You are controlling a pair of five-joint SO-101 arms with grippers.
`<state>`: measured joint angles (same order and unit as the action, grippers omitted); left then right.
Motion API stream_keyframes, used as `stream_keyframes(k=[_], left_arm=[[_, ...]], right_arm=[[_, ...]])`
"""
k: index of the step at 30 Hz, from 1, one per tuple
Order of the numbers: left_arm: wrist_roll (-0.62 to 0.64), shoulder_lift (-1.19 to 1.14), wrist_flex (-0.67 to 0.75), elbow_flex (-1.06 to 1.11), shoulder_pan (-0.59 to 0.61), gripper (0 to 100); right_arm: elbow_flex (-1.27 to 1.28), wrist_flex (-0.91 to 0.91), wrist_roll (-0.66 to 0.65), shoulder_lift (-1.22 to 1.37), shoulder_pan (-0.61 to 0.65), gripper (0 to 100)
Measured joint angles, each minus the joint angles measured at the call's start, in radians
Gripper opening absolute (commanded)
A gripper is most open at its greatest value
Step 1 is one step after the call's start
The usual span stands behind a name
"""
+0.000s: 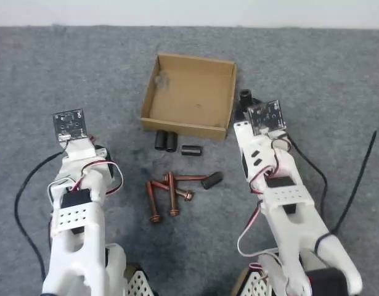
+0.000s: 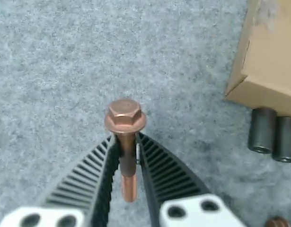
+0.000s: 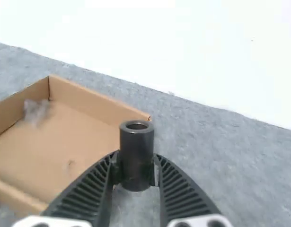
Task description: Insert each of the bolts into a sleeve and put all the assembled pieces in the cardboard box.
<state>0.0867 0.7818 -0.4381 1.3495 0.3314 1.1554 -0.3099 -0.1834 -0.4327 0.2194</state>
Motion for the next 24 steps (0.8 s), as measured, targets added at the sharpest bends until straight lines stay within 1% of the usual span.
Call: stream_keyframes(k=[2, 4, 7, 9, 11, 15, 20, 24], left_arm=[[0.0, 0.0, 0.0, 0.0, 0.0, 1], [0.0, 0.0, 0.0, 0.0, 0.0, 1], [-0.032, 0.0, 0.0, 0.0, 0.0, 1], [-0.054, 0.0, 0.0, 0.0, 0.0, 1], [-0.063, 0.0, 0.002, 0.0, 0.0, 1], [-0.075, 0.0, 0.06, 0.025, -0.044, 1], [-0.072, 0.0, 0.109, 0.048, -0.058, 1], [-0.072, 0.0, 0.109, 0.048, -0.064, 1]], right_arm=[[-0.054, -0.018, 0.043, 0.069, 0.002, 0.6], [-0.107, -0.078, 0.123, 0.144, 0.003, 0.6], [-0.183, -0.227, 0.245, 0.259, 0.005, 0.6], [-0.224, -0.316, 0.275, 0.333, 0.011, 0.6], [-0.262, -0.379, 0.284, 0.402, 0.017, 0.6], [-0.364, -0.473, 0.288, 0.563, 0.017, 0.6], [-0.468, -0.598, 0.288, 0.761, 0.014, 0.6], [-0.503, -0.701, 0.224, 0.89, 0.015, 0.6]])
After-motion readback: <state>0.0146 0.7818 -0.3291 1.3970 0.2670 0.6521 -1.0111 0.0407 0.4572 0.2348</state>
